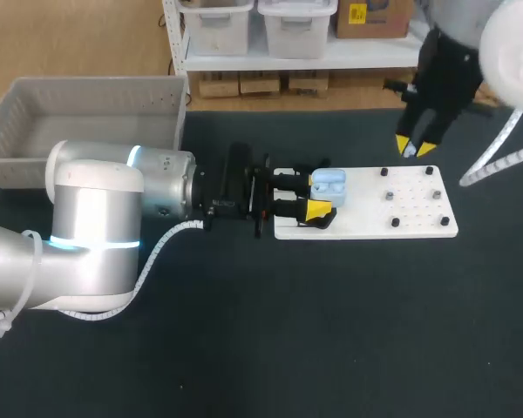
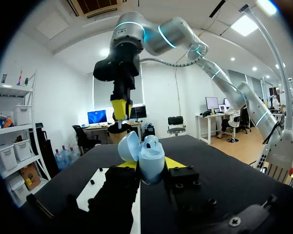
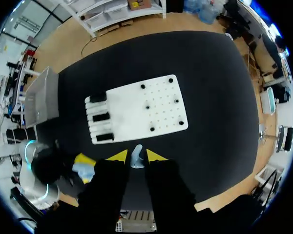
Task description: Pick up each earbud case from the left stands, insert the matching earbuds, close the lid, and place the case in the box.
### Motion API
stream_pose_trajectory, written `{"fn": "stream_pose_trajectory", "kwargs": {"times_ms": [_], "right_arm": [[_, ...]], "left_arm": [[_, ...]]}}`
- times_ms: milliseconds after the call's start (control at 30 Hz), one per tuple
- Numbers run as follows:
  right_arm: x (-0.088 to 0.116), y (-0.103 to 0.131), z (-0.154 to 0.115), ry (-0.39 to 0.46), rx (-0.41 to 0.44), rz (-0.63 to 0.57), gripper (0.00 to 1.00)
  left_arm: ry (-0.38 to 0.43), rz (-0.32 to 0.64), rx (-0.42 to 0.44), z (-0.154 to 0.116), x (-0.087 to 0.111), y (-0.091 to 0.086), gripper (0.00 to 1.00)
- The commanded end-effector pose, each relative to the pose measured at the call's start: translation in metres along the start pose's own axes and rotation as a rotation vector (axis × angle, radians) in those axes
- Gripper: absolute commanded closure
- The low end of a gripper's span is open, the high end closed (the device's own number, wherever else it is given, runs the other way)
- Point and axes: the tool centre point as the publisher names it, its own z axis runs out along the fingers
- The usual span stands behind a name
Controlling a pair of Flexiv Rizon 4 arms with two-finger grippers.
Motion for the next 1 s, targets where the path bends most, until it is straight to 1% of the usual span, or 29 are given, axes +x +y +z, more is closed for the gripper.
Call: {"fn": "stream_pose_trajectory", "kwargs": {"times_ms": [33,100,200,233,367,533,567,1000], "right_arm": [[0.027,0.012,-0.05,0.01,0.005,-0.058,1.0],[0.038,0.02,-0.06,0.016,-0.003,-0.088,1.0],[0.052,0.032,-0.069,0.055,-0.024,-0.145,1.0],[0.056,0.036,-0.07,0.079,-0.034,-0.172,1.0],[0.069,0.051,-0.061,0.123,-0.051,-0.249,1.0],[0.083,0.071,-0.05,0.131,-0.052,-0.364,1.0],[0.085,0.074,-0.051,0.118,-0.05,-0.373,1.0],[0.085,0.074,-0.051,0.118,-0.05,-0.373,1.0]], "left_arm": [[-0.002,0.003,-0.007,0.0,0.001,-0.002,1.0],[-0.002,0.003,-0.007,0.0,0.001,-0.002,1.0],[-0.002,0.003,-0.007,0.0,0.001,-0.002,1.0],[-0.002,0.003,-0.007,0.0,0.001,-0.002,1.0],[-0.002,0.003,-0.007,0.0,0.001,-0.002,1.0],[-0.002,0.003,-0.007,0.0,0.001,-0.002,1.0],[-0.002,0.003,-0.007,0.0,0.001,-0.002,1.0],[-0.002,0.003,-0.007,0.0,0.001,-0.002,1.0]]}}
